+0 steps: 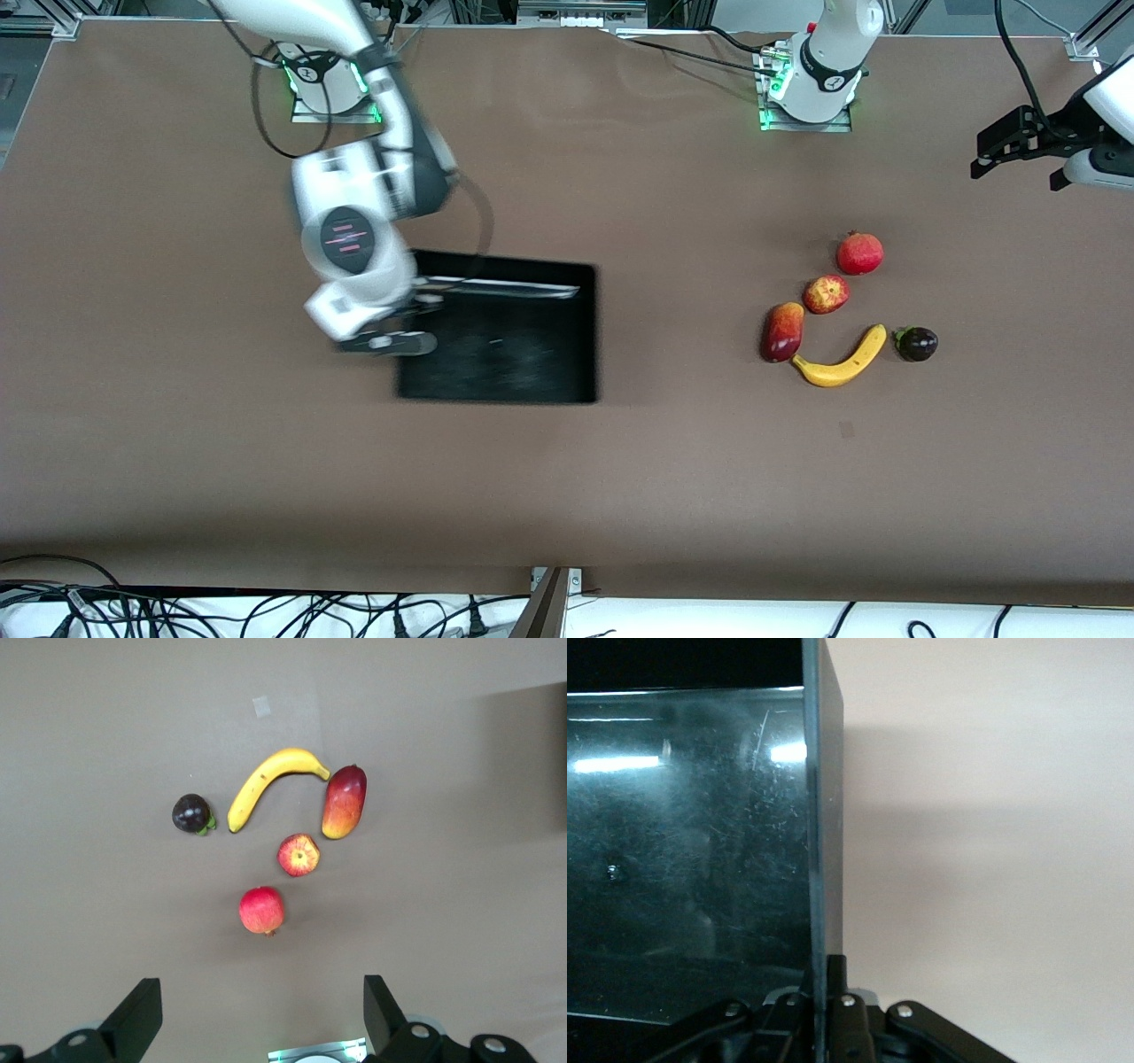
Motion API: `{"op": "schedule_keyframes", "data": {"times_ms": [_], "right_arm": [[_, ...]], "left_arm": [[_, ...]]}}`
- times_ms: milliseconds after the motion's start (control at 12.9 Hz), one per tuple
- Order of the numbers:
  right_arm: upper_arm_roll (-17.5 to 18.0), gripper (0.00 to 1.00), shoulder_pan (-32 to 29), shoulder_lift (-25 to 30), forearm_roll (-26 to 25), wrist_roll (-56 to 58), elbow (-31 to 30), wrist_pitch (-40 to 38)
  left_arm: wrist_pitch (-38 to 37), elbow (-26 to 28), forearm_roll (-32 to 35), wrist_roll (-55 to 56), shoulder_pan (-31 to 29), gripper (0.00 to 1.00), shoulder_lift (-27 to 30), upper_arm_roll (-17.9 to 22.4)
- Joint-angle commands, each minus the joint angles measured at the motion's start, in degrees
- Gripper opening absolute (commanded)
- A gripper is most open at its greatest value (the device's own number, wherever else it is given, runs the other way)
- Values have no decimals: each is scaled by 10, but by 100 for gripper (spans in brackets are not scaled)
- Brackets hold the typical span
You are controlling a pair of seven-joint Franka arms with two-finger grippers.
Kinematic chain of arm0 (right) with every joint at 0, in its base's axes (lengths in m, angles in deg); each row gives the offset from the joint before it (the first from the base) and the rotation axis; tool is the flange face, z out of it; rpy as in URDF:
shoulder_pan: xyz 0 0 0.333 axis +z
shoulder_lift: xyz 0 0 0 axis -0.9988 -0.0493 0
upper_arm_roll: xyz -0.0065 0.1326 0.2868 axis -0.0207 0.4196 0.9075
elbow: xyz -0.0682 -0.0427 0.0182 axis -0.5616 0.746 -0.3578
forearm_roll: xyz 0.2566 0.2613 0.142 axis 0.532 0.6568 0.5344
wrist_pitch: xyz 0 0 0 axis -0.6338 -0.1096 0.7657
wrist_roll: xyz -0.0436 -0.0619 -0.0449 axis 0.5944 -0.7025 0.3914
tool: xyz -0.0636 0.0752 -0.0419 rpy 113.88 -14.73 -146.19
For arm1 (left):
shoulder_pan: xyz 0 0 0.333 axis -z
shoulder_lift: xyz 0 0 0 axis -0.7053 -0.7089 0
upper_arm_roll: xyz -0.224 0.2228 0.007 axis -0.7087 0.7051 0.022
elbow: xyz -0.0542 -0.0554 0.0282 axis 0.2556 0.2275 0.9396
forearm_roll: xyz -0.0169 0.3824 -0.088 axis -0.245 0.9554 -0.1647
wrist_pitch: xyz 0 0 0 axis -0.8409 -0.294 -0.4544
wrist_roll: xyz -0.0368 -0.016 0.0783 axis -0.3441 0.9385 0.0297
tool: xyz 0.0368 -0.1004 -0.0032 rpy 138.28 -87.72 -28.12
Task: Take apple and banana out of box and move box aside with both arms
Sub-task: 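Drag the black box away from the fruits with the right gripper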
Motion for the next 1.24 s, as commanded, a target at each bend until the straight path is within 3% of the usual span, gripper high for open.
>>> {"op": "schedule_keyframes", "data": {"times_ms": [0,309,541,696,928,1006,1083,1160], "right_arm": [[-65,0,-26,36,9,88,-53,12],[-66,0,-118,27,54,169,-108,66],[-66,0,-144,27,55,267,-172,140],[-66,0,-148,26,53,346,-172,134],[-66,0,-153,25,55,368,-176,131],[-66,67,-156,25,56,368,-176,132],[-66,100,-159,28,56,375,-173,129],[-67,100,-158,32,56,375,-164,118]], "left_arm": [[-14,-41,-4,5,-1,100,-21,2],[-11,-42,-4,0,-3,100,-24,3],[5,-42,-4,6,-3,100,-27,3],[7,-42,-2,5,-4,100,-27,3],[9,-44,-2,5,-9,100,-27,3],[9,-44,-3,5,-9,100,-27,3],[9,-44,-3,5,-9,100,-28,3],[9,-44,-3,5,-9,100,-28,3]]}}
